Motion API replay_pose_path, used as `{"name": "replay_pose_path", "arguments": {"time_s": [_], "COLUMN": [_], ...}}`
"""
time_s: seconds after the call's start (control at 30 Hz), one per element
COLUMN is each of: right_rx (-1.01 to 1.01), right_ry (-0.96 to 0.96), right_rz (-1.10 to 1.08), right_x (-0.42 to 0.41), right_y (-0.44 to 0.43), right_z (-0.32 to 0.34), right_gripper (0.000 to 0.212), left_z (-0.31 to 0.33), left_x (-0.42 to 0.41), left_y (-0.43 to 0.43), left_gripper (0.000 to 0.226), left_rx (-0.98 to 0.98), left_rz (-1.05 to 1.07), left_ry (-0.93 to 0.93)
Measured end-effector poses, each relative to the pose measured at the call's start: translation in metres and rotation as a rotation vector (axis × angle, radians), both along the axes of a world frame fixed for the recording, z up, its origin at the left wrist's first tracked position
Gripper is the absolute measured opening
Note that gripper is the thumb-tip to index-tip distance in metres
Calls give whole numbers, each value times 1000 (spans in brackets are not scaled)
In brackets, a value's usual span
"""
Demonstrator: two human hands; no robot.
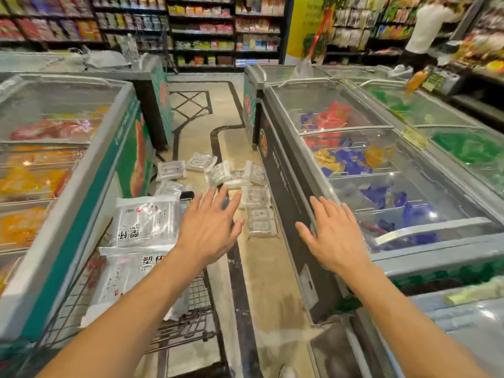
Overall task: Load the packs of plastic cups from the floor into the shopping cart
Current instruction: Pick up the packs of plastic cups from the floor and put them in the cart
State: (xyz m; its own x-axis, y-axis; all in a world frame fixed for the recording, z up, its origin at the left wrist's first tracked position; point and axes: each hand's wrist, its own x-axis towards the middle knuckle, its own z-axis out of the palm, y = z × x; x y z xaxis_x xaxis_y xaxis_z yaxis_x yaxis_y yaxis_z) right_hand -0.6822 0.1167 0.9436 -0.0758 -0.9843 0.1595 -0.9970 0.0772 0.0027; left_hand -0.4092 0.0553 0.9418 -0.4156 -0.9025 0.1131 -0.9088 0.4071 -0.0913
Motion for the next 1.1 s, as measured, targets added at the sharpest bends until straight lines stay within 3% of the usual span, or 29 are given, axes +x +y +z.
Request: {"name": "replay_pose_path", "arguments": {"time_s": [0.23,0.57,0.8,1.1], "right_rx": [31,80,70,-32], "right_ry": [-57,-89,-175,-187], "right_rz": [168,268,161,-6], "right_x": [-62,-87,-102,-150], "right_y": [-130,-313,-461,-645], "right_z": [-9,-47,-65,-67], "right_gripper": [82,74,84,69], "left_z": [-11,-40,-42,-31], "left_x": [-68,-81,-101,-166], "left_y": [-95,-247,-422,-647], "left_gripper": [76,69,68,66], "left_rx": [10,20,18,26], "left_rz": [126,222,71,-178], "left_ry": [51,44,46,19]}}
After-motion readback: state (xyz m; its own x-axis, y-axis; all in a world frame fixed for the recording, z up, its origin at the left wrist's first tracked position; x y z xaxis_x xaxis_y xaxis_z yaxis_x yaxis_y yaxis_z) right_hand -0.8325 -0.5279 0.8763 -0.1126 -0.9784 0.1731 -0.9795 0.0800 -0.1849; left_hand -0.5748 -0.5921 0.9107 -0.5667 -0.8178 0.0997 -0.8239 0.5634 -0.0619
